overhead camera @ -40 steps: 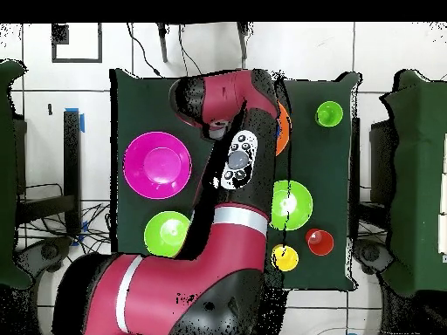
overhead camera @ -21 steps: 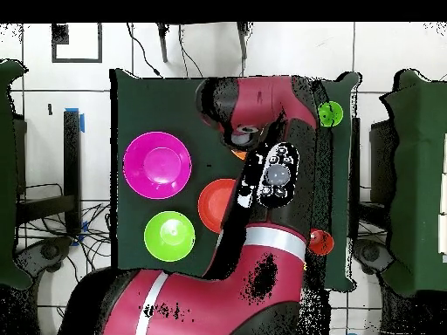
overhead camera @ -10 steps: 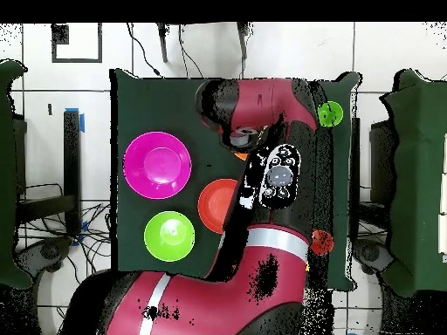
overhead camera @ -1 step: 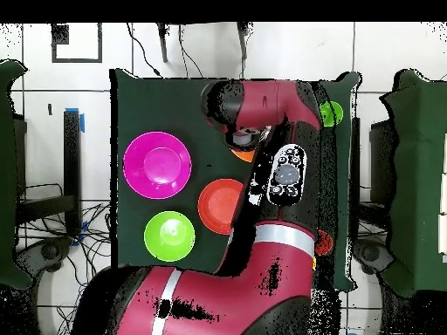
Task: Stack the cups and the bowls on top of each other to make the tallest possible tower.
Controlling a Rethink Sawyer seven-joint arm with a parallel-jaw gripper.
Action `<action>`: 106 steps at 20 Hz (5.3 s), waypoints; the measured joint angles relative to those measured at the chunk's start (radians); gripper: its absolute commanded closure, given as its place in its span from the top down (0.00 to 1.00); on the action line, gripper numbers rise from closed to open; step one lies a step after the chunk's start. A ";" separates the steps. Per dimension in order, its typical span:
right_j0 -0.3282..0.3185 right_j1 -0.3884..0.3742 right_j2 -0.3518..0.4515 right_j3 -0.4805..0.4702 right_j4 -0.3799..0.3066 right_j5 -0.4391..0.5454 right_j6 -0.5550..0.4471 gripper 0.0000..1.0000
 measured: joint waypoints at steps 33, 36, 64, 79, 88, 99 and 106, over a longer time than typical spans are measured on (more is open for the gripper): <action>-0.012 0.074 0.009 -0.032 -0.002 0.000 0.000 0.00; -0.012 0.074 0.009 -0.032 -0.002 0.000 0.000 0.00; 0.003 0.075 0.009 -0.037 -0.002 0.001 0.000 0.00; 0.029 0.080 0.009 -0.081 0.005 0.000 0.000 0.00; 0.028 0.076 0.009 -0.079 0.012 0.000 0.000 0.00; 0.028 0.048 0.009 -0.031 0.012 0.000 0.000 0.00; 0.028 0.042 0.009 -0.009 0.012 0.000 0.000 0.00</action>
